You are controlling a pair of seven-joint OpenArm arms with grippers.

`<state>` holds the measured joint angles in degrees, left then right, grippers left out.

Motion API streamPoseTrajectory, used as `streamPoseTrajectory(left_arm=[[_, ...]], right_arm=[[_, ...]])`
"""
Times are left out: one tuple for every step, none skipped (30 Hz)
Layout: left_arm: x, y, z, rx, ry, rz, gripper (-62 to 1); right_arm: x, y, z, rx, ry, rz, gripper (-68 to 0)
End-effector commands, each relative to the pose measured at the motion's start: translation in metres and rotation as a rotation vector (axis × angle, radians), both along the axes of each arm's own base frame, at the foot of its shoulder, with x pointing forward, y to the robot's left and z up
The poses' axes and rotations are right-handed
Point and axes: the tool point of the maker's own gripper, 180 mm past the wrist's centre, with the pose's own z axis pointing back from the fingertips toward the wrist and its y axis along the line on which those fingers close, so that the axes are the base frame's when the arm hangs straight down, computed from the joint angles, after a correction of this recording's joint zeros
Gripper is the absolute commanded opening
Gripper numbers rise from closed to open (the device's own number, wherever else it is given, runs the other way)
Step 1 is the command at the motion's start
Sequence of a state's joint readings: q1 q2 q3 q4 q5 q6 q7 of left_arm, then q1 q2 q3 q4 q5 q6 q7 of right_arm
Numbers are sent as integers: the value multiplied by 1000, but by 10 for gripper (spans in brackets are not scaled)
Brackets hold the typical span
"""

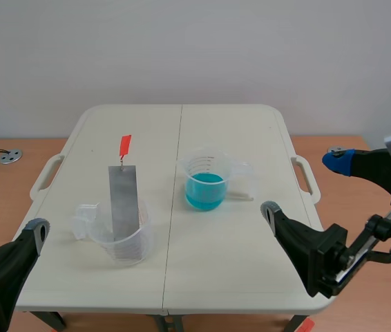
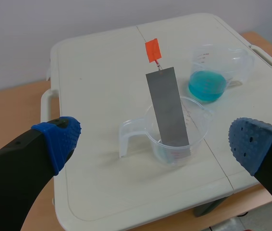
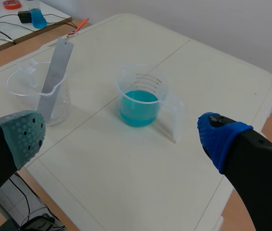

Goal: Hold the metal plate by the orange handle, dip it into the blue solution, take it out and point at it, then put the plate back in the beaker on the left.
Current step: 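Return to the home posture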

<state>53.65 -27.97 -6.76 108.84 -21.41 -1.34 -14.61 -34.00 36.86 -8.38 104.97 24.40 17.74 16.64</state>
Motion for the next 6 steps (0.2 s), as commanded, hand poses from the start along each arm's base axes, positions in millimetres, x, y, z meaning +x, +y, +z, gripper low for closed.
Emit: streamPoseTrajectory(left_arm=[[1,-3,4,-8,-14,-8,14],[1,-3,4,-8,-14,-8,14],[1,-3,4,-8,-14,-8,14],[1,-3,4,-8,-14,-8,14],[1,-3,4,-8,-14,-8,14],[1,-3,4,-8,-14,-8,14]], right_arm=[[5,2,15,12,-50,9,-12],[5,2,15,12,-50,9,-12],[5,2,15,12,-50,9,-12],[5,2,15,12,-50,9,-12],[5,2,15,12,-50,9,-12],[5,2,15,12,-50,9,-12]])
